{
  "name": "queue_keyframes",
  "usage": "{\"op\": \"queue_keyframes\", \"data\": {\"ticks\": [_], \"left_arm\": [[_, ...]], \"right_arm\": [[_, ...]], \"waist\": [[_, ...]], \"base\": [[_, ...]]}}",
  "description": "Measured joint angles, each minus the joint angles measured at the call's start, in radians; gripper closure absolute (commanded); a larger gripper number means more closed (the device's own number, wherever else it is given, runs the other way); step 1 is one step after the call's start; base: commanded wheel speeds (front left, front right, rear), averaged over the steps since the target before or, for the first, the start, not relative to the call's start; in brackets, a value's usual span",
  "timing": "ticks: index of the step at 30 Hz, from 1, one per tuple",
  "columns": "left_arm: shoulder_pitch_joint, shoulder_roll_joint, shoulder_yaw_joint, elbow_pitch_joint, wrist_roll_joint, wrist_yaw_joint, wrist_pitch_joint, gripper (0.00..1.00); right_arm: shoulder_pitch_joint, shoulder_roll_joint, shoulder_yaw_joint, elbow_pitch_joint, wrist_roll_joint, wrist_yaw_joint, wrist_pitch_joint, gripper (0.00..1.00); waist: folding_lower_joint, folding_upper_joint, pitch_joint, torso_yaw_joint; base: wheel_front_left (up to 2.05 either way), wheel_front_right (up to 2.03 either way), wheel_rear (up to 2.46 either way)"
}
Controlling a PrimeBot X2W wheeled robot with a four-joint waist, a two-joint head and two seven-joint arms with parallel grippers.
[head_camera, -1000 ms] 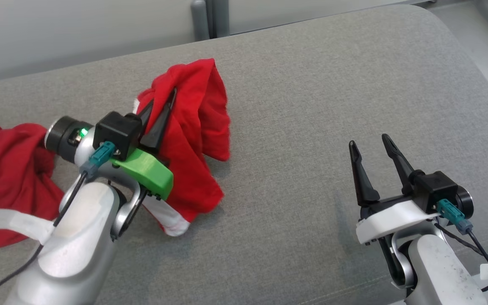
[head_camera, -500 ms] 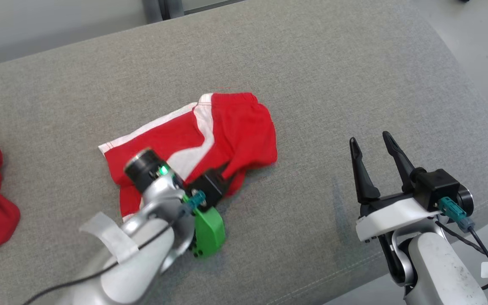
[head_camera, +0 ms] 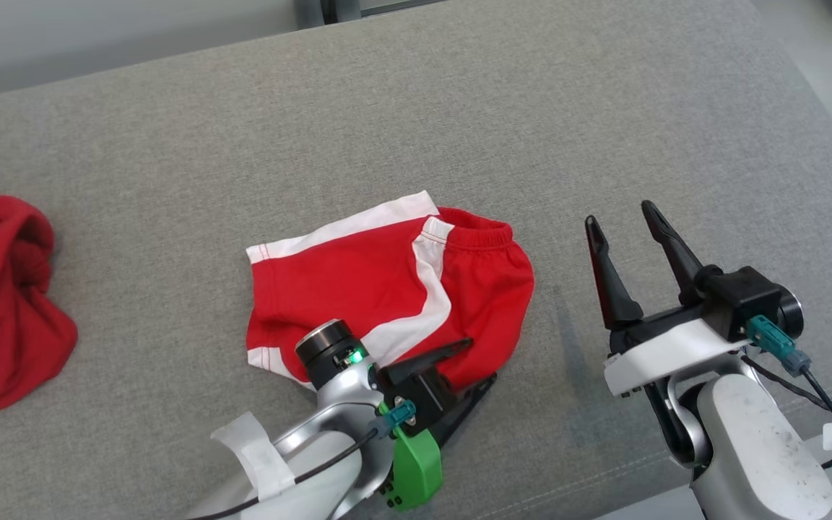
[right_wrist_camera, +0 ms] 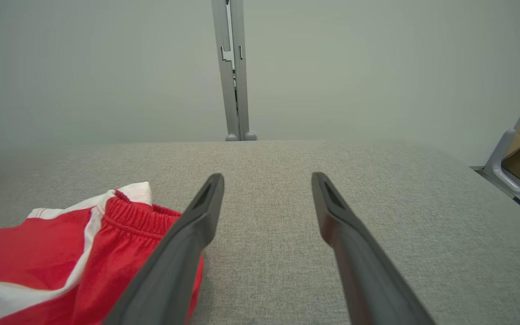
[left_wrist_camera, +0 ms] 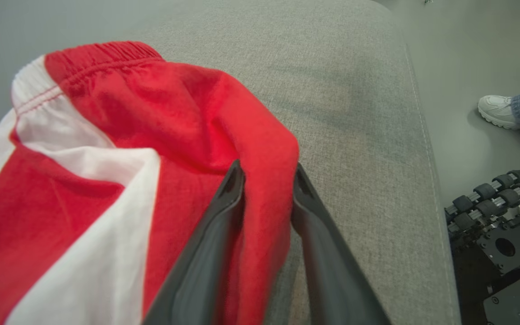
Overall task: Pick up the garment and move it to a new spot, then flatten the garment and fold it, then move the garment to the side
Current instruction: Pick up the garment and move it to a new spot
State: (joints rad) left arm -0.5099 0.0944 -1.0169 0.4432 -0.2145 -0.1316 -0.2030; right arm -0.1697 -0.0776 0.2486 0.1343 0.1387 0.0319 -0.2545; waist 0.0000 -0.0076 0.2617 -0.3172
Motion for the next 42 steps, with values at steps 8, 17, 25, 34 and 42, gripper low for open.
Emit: {"op": "queue_keyframes", "data": {"ticks": [8,17,25,34,42], "left_arm": [[0.003,-0.02,0.041,-0.002,-0.061,0.0,-0.037,0.0],[0.021,-0.027,0.132,-0.042,-0.109,0.02,-0.046,0.0],[0.083,-0.033,0.183,-0.094,-0.148,0.06,-0.049,0.0],[0.154,-0.037,0.26,-0.191,-0.161,0.099,-0.049,0.0],[0.188,-0.03,0.274,-0.235,-0.16,0.105,-0.049,0.0]], "right_arm": [[-0.091,-0.088,0.096,0.063,-0.041,0.078,0.052,0.0],[-0.181,-0.147,0.178,0.142,-0.014,0.1,0.243,0.0],[-0.233,-0.214,0.307,0.181,0.111,0.099,0.427,0.0],[-0.274,-0.285,0.391,0.178,0.208,0.099,0.564,0.0],[-0.298,-0.339,0.442,0.16,0.27,0.099,0.657,0.0]], "waist": [[0.0,0.0,-0.028,0.076],[0.0,0.0,-0.068,0.166],[0.0,-0.0001,-0.106,0.266],[0.0,0.0,-0.141,0.362],[0.0,0.0,-0.168,0.38]], "base": [[0.0,0.0,0.0],[0.0,0.0,0.0],[0.0,0.0,0.0],[0.0,0.0,0.0],[0.0,0.0,0.0]]}}
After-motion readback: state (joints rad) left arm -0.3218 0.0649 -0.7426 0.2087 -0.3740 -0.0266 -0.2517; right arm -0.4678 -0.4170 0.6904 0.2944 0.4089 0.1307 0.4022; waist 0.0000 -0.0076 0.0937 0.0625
